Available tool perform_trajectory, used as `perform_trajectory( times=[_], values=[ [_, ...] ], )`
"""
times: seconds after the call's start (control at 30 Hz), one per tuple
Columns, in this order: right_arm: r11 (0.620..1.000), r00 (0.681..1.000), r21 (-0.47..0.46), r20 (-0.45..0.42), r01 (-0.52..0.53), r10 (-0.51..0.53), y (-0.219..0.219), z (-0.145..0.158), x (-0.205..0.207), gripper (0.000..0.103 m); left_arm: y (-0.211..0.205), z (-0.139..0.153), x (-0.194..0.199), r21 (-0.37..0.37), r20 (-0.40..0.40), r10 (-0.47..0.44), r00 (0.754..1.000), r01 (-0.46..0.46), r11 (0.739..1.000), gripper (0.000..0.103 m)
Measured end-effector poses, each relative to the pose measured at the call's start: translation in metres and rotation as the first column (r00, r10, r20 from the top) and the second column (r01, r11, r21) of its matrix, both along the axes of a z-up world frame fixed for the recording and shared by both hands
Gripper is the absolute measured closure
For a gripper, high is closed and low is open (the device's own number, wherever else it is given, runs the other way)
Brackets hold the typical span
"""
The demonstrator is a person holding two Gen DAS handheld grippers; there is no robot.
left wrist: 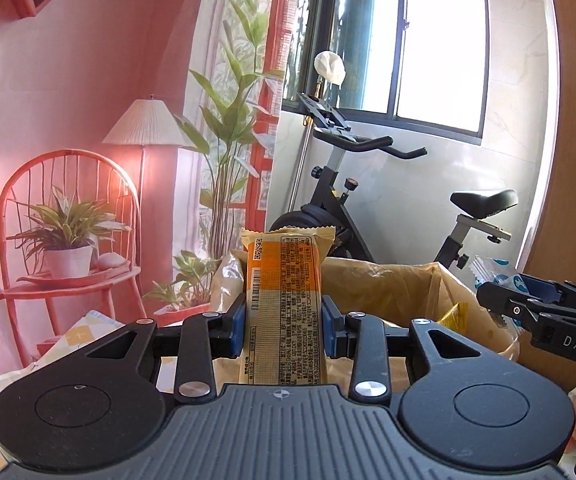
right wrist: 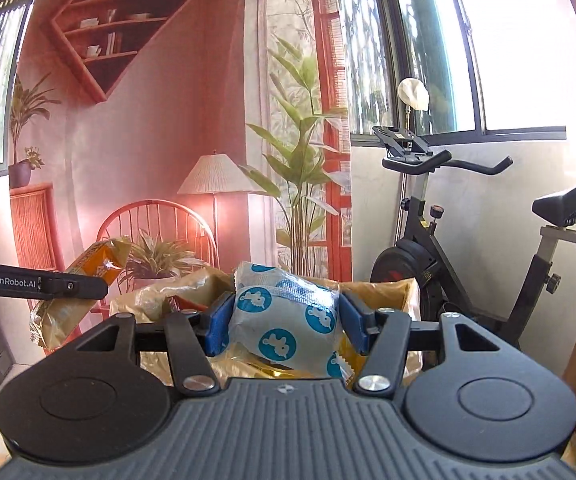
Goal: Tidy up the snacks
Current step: 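Lift both held packs over the box and open both tools, dropping them inside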
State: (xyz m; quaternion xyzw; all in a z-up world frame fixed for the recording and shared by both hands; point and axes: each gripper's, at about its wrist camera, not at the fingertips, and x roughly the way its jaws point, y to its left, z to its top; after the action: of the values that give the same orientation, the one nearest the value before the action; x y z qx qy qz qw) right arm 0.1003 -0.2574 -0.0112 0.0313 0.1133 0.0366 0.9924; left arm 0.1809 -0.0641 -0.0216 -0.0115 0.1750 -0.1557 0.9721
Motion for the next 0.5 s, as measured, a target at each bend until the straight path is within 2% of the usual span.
perform_trajectory(
  times=[0.1, 0.23, 0.5],
  values=[
    [1.000, 0.999, -0.017, -0.029, 0.019, -0.019, -0.011, 0.008, 0.049, 0.044, -0.022, 0.004, 0.033, 0.008, -0.013, 0.010, 1.000, -0.010, 1.000, 0.065],
    [0.996, 0.987, -0.029, -0.132, 0.088, -0.091, -0.024, 0.005, 0.100, 0.044, -0.044, -0.001, 0.069, 0.032, -0.070, 0.035, 0.997, -0.033, 0.999, 0.065],
    [0.991, 0.958, -0.052, -0.255, 0.122, -0.132, -0.033, -0.016, 0.126, 0.042, -0.049, -0.016, 0.094, 0.079, -0.132, 0.037, 0.991, -0.027, 0.996, 0.065]
  ],
)
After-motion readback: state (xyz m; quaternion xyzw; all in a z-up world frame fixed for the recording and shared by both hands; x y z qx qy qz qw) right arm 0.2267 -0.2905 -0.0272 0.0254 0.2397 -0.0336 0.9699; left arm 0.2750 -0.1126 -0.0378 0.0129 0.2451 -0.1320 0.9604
